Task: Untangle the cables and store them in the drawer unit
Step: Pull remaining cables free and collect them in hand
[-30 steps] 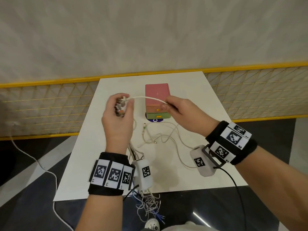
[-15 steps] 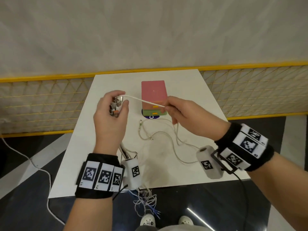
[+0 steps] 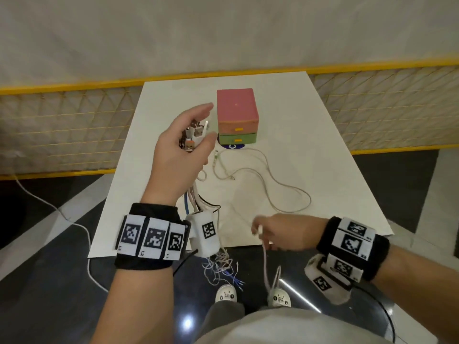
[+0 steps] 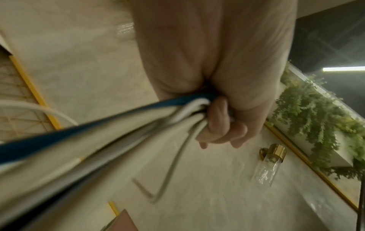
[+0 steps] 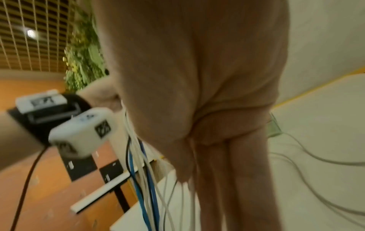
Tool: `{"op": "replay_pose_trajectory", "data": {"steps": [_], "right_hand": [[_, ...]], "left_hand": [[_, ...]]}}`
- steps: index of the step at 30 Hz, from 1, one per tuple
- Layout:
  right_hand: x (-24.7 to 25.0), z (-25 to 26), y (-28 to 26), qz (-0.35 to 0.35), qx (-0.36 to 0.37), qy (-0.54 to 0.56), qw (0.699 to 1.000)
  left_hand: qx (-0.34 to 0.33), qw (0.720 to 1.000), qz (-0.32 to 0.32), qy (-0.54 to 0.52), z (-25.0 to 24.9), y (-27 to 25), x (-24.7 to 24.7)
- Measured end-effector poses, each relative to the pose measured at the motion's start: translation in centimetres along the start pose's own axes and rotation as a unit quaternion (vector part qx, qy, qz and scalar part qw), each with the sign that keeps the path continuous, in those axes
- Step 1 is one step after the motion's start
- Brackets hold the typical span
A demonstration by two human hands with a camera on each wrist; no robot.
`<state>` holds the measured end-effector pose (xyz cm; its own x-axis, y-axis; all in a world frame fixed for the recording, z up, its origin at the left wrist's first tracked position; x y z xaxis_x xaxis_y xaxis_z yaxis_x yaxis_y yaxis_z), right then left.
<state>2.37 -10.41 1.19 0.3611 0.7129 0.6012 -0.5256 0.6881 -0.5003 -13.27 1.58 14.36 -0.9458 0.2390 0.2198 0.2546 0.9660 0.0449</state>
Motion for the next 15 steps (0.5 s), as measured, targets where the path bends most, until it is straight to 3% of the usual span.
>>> {"op": "replay_pose_trajectory", "data": {"steps": [2,4,6,8,12,15], "right_hand": [[-0.9,-0.8,0.4,0.072,-0.023,-0.136,0.988],[1.0,-0.4,0.6,-0.013,-0.012,-0.158,0.987],[4.1,0.5,0.9,-0.171,0.03,-0.075,0.982],[6.6,2.4,1.7,-0.25,0.11,0.065,0.96],[7.9,6.1,3.7,-0.246,0.248,0.222,0.91],[5.1,5.8,5.8,-0.226,0.254,0.207,0.917]], "left_hand": [[-0.002,1.0,0.013,-0.024,-0.2,-0.3,-0.2],[0.008,0.998,0.036,-0.047,-0.2,-0.5,-0.7],[0.017,0.996,0.057,-0.06,0.1,-0.5,-1.4],[0.008,0.997,0.072,-0.042,0.1,-0.5,-2.4],[-0.022,0.997,0.068,-0.004,0.2,-0.4,-4.1],[-0.01,0.996,0.022,-0.087,0.4,0.3,-2.8]]}}
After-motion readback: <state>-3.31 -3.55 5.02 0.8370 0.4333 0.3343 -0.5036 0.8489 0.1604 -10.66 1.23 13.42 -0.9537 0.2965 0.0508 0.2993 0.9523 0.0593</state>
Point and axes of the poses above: each hand's wrist, its own y-axis towards the middle knuckle, its own x-axis out of the back of the hand, z = x × y, the point moved 5 cm from there along y, towards the middle knuckle, and after that the axes turned 14 degrees about x, right-handed, at the moved point
